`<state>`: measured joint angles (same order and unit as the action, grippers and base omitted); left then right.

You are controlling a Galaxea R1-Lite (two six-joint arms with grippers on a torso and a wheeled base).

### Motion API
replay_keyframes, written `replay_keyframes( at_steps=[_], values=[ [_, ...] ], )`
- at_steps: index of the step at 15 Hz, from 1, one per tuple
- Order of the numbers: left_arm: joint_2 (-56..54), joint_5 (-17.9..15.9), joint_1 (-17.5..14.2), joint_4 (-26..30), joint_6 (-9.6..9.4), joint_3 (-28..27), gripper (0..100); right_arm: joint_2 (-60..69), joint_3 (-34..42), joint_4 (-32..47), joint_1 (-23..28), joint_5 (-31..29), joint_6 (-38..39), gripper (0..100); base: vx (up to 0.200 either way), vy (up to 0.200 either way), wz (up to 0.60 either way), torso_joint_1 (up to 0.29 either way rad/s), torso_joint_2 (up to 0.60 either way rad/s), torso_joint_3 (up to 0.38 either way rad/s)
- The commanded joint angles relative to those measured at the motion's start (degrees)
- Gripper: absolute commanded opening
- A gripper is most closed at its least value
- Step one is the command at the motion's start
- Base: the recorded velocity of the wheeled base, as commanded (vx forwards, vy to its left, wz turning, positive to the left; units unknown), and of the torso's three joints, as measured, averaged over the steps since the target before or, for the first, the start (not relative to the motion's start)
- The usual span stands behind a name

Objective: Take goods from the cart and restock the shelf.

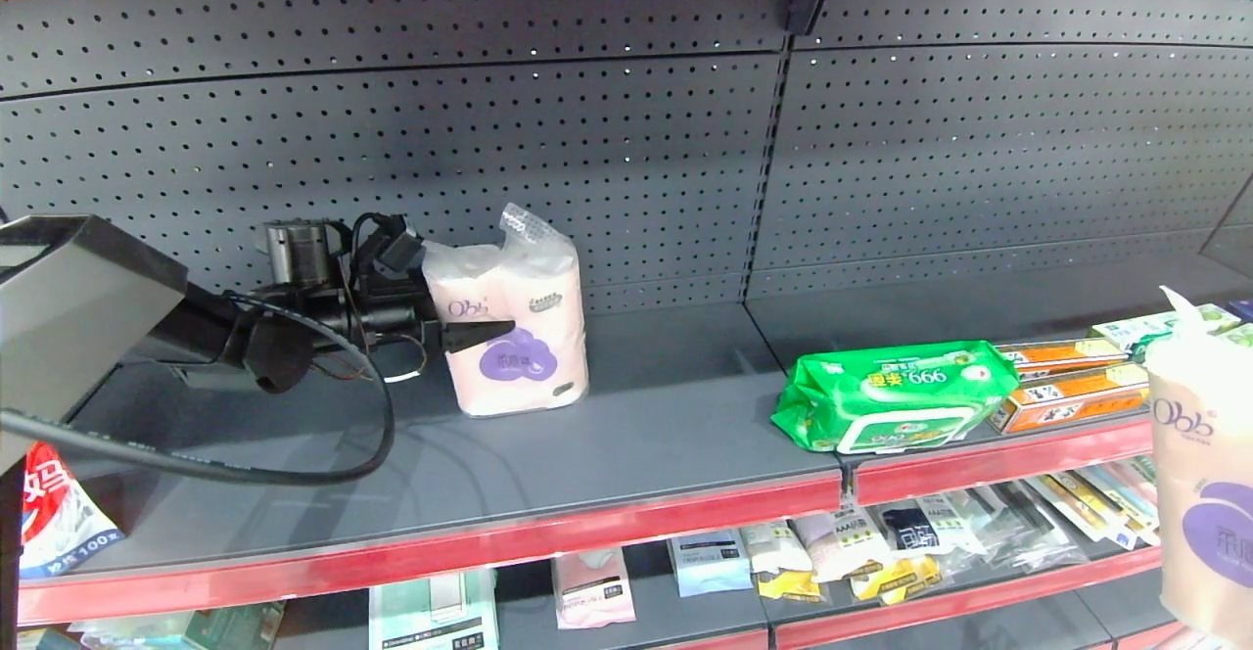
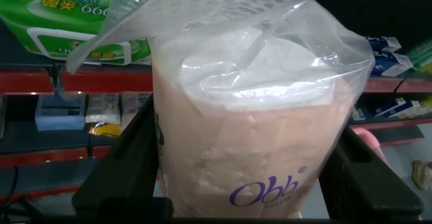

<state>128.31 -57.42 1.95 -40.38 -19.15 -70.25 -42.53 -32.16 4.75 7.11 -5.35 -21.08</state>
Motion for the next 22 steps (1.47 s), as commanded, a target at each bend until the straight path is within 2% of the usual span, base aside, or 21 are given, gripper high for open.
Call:
replay_keyframes(
  at_steps=[1,8,13,15,18,20,22],
  values=[
    [0.81,0.20,0.16,-1.20,0.61,0.21,0,-0.27,-0.01,-0.01,0.01,-0.01,-0.02,0,0.000,0.000,0.00,0.000,0.00,0.000],
    [-2.18,-0.24,0.60,-1.37,1.31,3.11,0,-1.24,-0.27,-0.10,0.01,-0.01,-0.02,0,0.000,0.000,0.00,0.000,0.00,0.000],
    [-10.27,-0.33,0.42,-1.99,1.66,14.00,0,-1.94,-0.45,-0.10,-0.08,-0.01,-0.02,0,0.000,0.000,0.00,0.000,0.00,0.000],
    [-11.59,-0.33,0.42,-4.36,1.57,16.99,0,-2.12,-0.71,-0.10,-0.08,0.08,-0.02,0,0.000,0.000,0.00,0.000,0.00,0.000],
    [-12.55,0.29,0.42,-13.33,1.66,24.64,0,-3.96,-2.29,-0.18,-0.08,0.17,-0.02,0,0.000,0.000,0.00,0.000,0.00,0.000],
    [-12.47,0.29,0.42,-16.75,1.66,28.07,0,-4.40,-2.56,-0.18,-0.25,0.25,-0.02,0,0.000,0.000,0.00,0.000,0.00,0.000],
    [-13.35,0.29,0.42,-17.37,1.75,29.47,0,-4.49,-2.56,-0.18,-0.25,0.25,-0.02,0,0.000,0.000,0.00,0.000,0.00,0.000]
  ],
)
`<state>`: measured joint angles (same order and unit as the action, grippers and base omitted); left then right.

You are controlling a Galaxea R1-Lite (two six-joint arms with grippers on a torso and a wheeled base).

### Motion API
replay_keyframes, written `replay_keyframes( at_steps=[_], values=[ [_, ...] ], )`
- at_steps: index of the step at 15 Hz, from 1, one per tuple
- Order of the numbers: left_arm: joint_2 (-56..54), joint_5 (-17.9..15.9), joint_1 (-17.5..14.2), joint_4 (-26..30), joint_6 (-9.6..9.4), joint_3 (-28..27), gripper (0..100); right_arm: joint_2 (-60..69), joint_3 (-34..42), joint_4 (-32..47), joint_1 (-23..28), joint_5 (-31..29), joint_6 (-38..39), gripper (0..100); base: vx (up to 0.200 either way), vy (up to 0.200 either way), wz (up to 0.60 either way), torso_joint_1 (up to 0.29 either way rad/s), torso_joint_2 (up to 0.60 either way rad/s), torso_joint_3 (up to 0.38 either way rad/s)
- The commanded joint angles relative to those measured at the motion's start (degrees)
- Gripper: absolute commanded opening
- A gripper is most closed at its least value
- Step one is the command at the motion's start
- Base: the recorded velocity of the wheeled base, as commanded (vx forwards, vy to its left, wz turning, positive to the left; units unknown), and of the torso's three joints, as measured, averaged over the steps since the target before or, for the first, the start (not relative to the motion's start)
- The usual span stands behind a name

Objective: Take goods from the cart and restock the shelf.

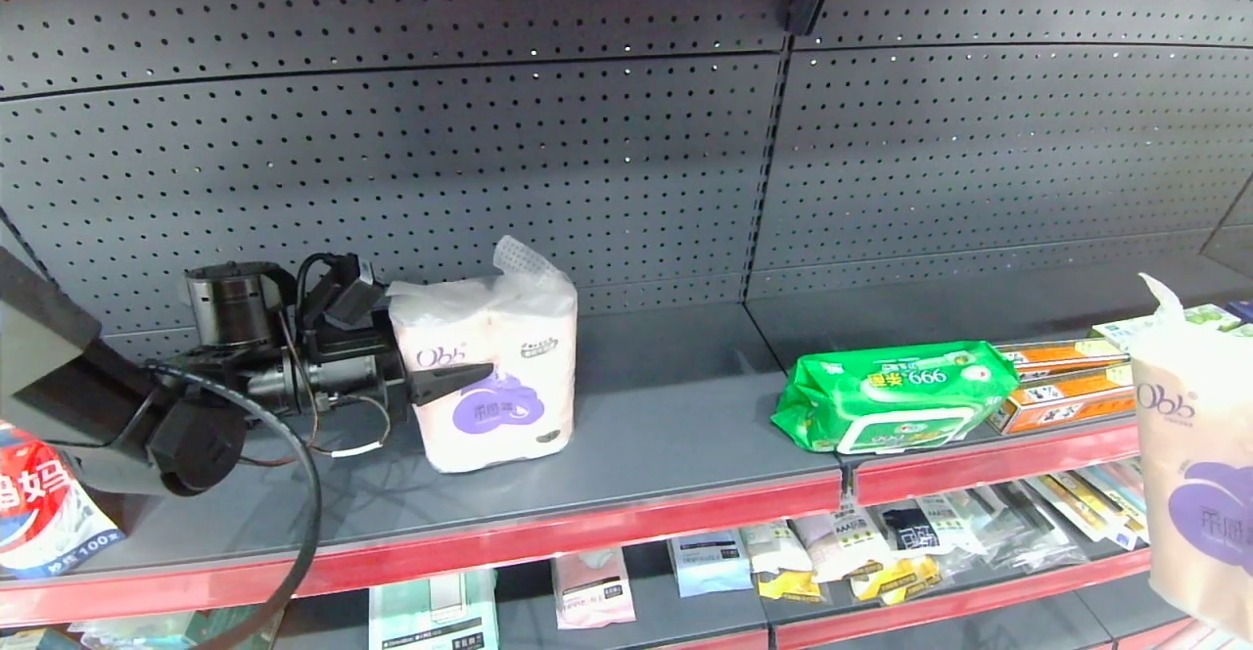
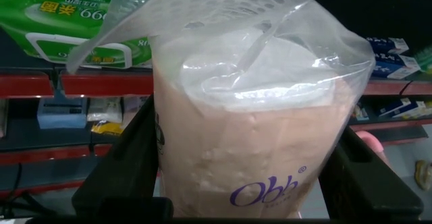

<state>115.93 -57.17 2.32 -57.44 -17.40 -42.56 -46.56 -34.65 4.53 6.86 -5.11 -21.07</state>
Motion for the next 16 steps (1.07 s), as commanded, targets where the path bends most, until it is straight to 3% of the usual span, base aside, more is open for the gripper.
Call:
replay_keyframes(
  at_steps=[1,6,9,15,16],
  values=[
    [-1.67,0.04,0.06,-0.39,0.26,2.39,0,-0.47,-0.07,0.04,-0.01,0.01,-0.03,0,0.000,0.000,0.00,0.000,0.00,0.000],
    [-2.64,-1.10,0.06,-1.80,1.05,5.20,0,-0.47,-0.25,0.04,-0.01,-0.08,-0.03,0,0.000,0.000,0.00,0.000,0.00,0.000],
    [-1.94,-4.53,-0.03,-7.42,0.87,9.77,0,-1.17,-1.13,0.04,-0.01,-0.08,-0.03,0,0.000,0.000,0.00,0.000,0.00,0.000],
    [3.60,-6.02,-0.21,-17.62,0.52,11.44,0,-1.17,-1.30,0.12,-0.01,-0.08,-0.03,0,0.000,0.000,0.00,0.000,0.00,0.000],
    [4.04,-6.28,-0.21,-20.25,1.14,12.41,0,-1.17,-1.39,0.04,-0.01,-0.08,-0.03,0,0.000,0.000,0.00,0.000,0.00,0.000]
  ],
)
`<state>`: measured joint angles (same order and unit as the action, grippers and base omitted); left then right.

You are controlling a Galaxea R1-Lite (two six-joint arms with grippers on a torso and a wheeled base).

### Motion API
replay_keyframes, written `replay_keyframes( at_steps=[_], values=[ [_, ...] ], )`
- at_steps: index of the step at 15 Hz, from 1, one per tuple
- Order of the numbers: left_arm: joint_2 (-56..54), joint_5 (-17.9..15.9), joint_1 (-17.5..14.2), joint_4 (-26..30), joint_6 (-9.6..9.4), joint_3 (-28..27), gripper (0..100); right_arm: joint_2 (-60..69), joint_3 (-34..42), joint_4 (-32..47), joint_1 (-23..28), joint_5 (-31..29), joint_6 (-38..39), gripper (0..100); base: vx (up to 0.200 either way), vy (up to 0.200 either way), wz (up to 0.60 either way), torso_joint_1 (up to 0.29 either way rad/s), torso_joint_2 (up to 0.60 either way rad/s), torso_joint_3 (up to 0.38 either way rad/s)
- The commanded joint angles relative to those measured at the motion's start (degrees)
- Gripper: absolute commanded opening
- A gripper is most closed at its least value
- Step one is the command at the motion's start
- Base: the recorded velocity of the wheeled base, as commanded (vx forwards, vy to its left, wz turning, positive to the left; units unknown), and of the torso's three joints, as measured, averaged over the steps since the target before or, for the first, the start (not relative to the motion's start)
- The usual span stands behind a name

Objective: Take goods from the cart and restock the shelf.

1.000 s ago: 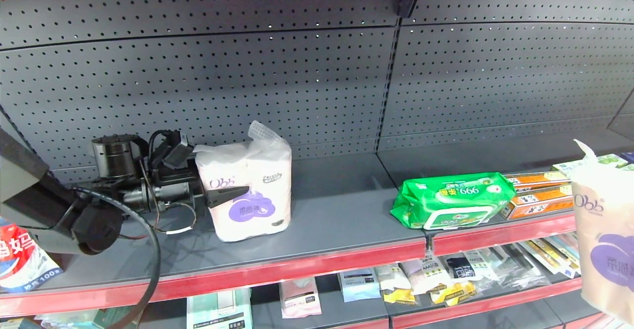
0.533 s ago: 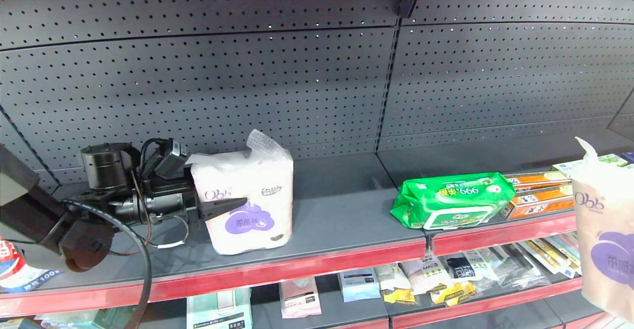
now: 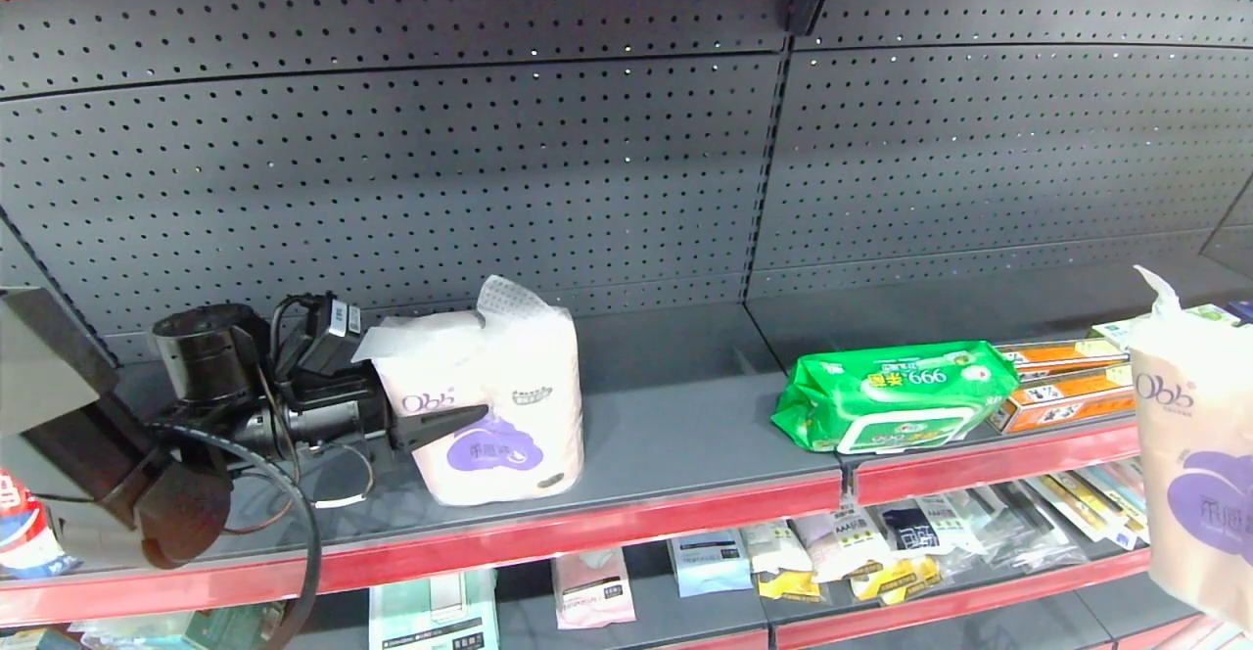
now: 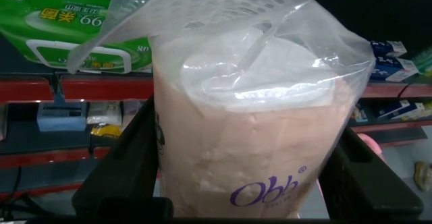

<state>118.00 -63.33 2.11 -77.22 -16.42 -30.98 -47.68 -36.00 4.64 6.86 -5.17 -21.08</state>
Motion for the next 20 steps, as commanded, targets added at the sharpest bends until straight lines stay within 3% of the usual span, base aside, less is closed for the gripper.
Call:
replay_keyframes(
  at_steps=[1,3,6,7,11,20],
  values=[
    [1.97,-0.21,0.00,-1.45,0.60,2.32,0,-0.05,-0.12,0.01,-0.01,-0.02,-0.02,0,0.000,0.000,0.00,0.000,0.00,0.000],
    [1.88,-0.30,0.00,-1.89,0.69,3.20,0,-0.05,-0.04,0.01,-0.01,-0.02,-0.02,0,0.000,0.000,0.00,0.000,0.00,0.000],
    [-0.06,-0.30,0.00,-2.68,3.33,5.22,0,-0.14,-0.04,0.01,-0.01,-0.10,-0.02,0,0.000,0.000,0.00,0.000,0.00,0.000],
    [-1.20,-0.30,0.00,-2.85,4.99,5.75,0,-0.14,-0.12,-0.07,-0.01,-0.10,-0.02,0,0.000,0.000,0.00,0.000,0.00,0.000],
    [-1.29,-0.30,-0.44,-5.75,7.46,5.84,0,-0.40,-0.12,-0.07,-0.01,-0.10,-0.02,0,0.000,0.000,0.00,0.000,0.00,0.000],
    [-0.85,-1.71,-0.44,-6.63,7.02,7.07,0,-0.40,-0.04,-0.07,-0.01,-0.10,-0.02,0,0.000,0.000,0.00,0.000,0.00,0.000]
  ],
)
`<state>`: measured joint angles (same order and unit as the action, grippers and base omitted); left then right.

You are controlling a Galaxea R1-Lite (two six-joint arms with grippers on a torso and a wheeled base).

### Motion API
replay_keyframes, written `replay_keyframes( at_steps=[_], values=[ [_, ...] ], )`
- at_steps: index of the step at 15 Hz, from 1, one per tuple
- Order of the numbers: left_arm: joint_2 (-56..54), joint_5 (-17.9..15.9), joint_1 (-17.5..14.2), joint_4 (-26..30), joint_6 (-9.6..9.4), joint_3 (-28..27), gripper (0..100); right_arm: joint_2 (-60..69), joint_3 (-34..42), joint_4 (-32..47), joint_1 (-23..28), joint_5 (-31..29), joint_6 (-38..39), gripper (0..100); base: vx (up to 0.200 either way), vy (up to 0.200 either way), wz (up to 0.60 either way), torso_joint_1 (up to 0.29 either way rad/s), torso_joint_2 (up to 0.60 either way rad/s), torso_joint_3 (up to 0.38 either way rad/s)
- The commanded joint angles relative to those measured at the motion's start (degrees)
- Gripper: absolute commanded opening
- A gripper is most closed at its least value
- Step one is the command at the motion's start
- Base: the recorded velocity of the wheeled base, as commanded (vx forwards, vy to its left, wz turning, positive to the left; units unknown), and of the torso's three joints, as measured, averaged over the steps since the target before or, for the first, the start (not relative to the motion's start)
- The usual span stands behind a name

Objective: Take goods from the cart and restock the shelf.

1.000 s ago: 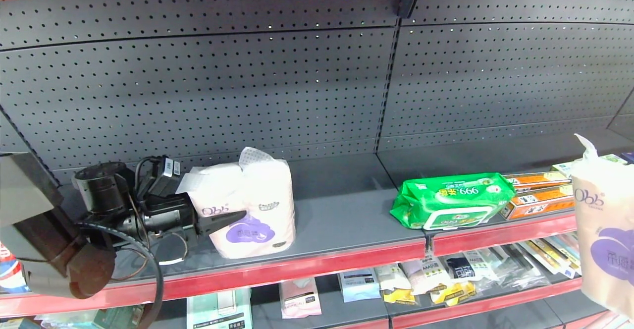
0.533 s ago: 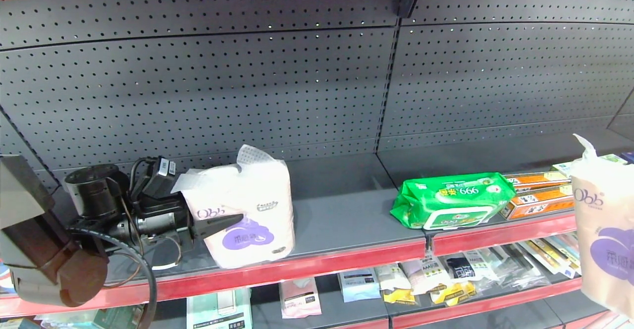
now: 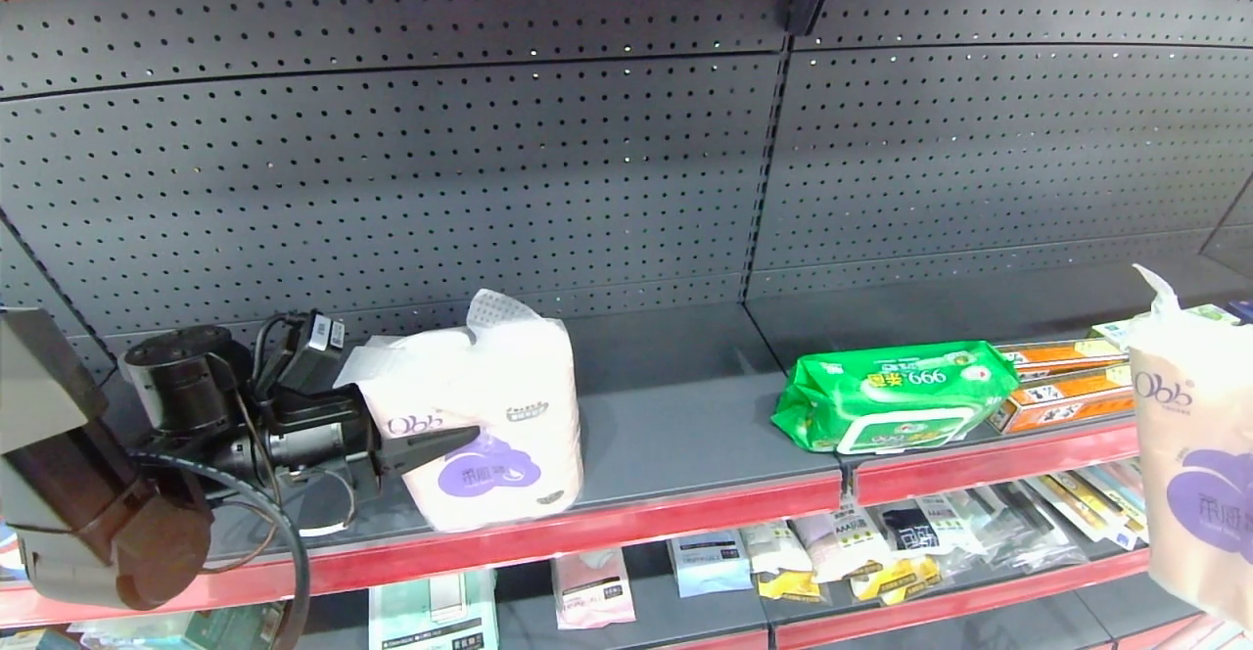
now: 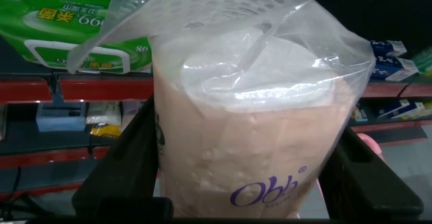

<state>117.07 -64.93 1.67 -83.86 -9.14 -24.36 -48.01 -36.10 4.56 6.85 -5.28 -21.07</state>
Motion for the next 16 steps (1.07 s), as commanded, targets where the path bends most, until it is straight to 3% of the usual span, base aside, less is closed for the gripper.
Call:
replay_keyframes(
  at_steps=[1,10,13,16],
  values=[
    [0.09,-0.11,0.00,-0.87,-0.35,1.24,0,-0.07,0.41,0.01,0.00,0.01,-0.03,0,0.000,0.000,0.00,0.000,0.00,0.000],
    [0.09,-1.34,0.09,-1.57,0.27,0.80,0,-0.95,-0.11,0.10,0.09,-0.17,-0.03,0,0.000,0.000,0.00,0.000,0.00,0.000],
    [0.00,-1.43,0.09,-1.75,1.76,1.24,0,-0.77,0.68,0.01,0.09,-0.17,-0.03,0,0.000,0.000,0.00,0.000,0.00,0.000],
    [0.09,-3.72,0.44,-2.54,1.67,1.94,0,-0.95,0.41,0.01,0.18,-0.17,-0.03,0,0.000,0.000,0.00,0.000,0.00,0.000]
  ],
)
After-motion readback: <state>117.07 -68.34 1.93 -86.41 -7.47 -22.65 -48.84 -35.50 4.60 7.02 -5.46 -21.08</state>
